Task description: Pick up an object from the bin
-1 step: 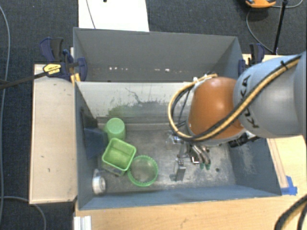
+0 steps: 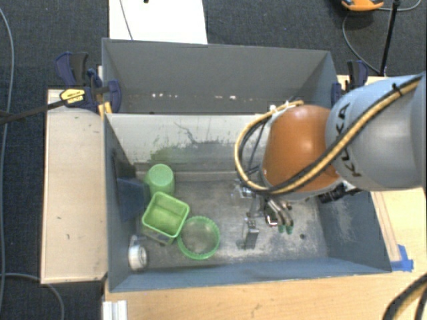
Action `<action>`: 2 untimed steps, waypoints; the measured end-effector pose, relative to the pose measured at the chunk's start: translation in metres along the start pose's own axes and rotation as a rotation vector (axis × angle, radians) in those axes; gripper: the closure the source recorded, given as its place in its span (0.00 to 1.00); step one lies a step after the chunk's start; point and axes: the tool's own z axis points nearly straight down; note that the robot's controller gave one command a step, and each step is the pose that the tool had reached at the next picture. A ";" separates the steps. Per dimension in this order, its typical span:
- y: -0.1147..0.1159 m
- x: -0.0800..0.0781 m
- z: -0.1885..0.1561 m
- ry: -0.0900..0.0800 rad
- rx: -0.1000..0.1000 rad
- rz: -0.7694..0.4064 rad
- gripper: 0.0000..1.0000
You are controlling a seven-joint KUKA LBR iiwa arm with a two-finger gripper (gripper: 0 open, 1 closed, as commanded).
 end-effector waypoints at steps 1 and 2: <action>0.028 -0.009 0.023 -0.002 0.002 -0.043 0.00; 0.078 -0.011 0.000 0.003 0.000 -0.070 0.00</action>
Offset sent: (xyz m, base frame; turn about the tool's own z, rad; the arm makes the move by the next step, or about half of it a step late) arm 0.0122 0.0814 0.0031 -0.0714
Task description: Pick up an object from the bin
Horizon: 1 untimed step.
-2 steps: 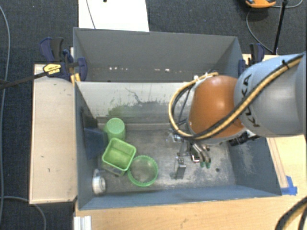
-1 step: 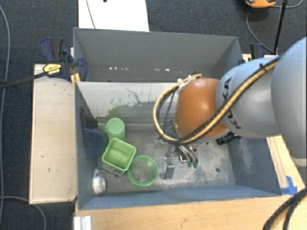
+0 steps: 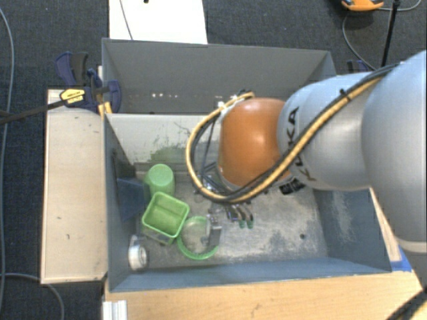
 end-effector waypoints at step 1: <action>0.013 -0.002 0.003 -0.007 0.000 -0.015 0.00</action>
Offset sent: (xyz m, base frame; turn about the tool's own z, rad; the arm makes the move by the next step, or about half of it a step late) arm 0.0120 0.0208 -0.0675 0.1074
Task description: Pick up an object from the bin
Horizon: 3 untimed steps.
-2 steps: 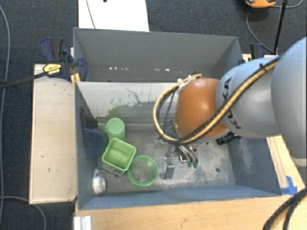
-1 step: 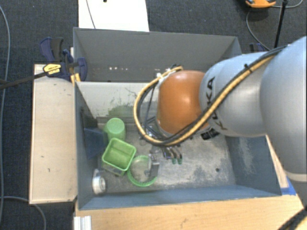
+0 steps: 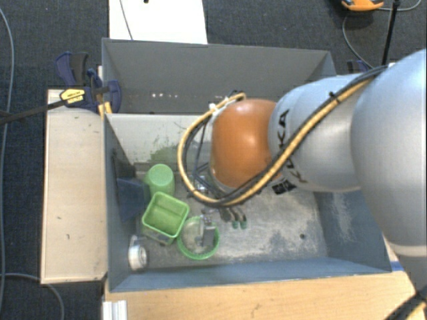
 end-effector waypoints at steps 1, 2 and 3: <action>0.005 -0.011 0.055 0.001 -0.001 0.118 0.00; 0.008 -0.011 0.082 0.016 -0.001 0.161 1.00; 0.008 -0.010 0.081 0.016 -0.001 0.167 1.00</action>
Offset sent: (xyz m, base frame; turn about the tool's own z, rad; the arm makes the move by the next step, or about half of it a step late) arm 0.0065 0.0074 -0.0644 0.2545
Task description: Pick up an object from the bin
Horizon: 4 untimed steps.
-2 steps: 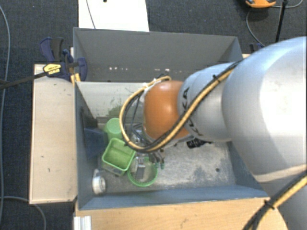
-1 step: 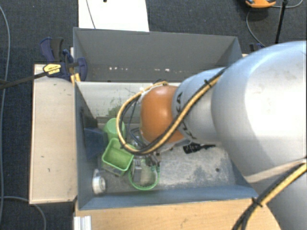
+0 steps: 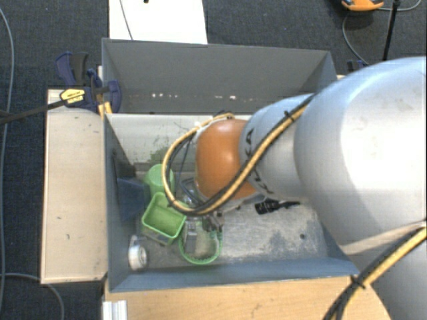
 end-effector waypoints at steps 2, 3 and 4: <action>0.000 0.002 -0.012 0.003 0.000 0.000 1.00; 0.000 0.001 -0.022 -0.003 -0.001 0.001 1.00; -0.001 0.002 -0.037 0.004 0.002 0.001 1.00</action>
Offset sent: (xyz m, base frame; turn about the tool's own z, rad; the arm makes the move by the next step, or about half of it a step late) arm -0.0001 0.0000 0.0348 0.0000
